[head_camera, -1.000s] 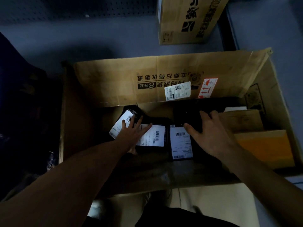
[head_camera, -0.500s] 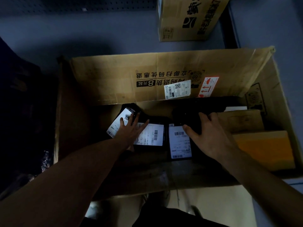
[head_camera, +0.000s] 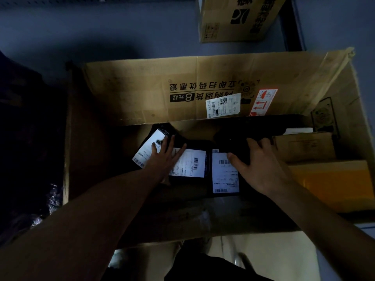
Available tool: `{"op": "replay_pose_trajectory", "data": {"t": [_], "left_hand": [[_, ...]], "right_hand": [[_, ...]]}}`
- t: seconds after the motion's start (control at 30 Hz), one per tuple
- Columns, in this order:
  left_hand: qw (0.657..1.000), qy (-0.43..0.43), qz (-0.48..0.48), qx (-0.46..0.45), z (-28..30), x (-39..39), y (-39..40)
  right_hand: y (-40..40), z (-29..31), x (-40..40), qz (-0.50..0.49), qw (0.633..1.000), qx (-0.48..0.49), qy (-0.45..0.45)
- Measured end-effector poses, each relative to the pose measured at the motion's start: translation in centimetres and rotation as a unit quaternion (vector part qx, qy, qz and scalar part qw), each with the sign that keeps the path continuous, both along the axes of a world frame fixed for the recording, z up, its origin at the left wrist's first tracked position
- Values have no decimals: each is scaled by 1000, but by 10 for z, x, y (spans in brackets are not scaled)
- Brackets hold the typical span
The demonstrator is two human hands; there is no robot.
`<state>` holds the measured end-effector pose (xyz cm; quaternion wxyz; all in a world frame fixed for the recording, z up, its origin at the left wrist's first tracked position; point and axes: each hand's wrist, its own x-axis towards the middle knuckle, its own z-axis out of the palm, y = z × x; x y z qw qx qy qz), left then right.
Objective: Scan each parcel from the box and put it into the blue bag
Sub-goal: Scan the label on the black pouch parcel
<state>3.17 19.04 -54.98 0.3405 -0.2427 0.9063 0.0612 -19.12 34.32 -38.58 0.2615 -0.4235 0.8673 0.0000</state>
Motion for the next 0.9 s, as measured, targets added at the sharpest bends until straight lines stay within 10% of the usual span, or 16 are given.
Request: {"op": "replay_pose_trajectory", "data": {"t": [0.9], "left_hand": [[992, 61, 99, -52, 166, 38, 1]], "right_hand": [[1, 127, 16, 13, 998, -53, 29]]}}
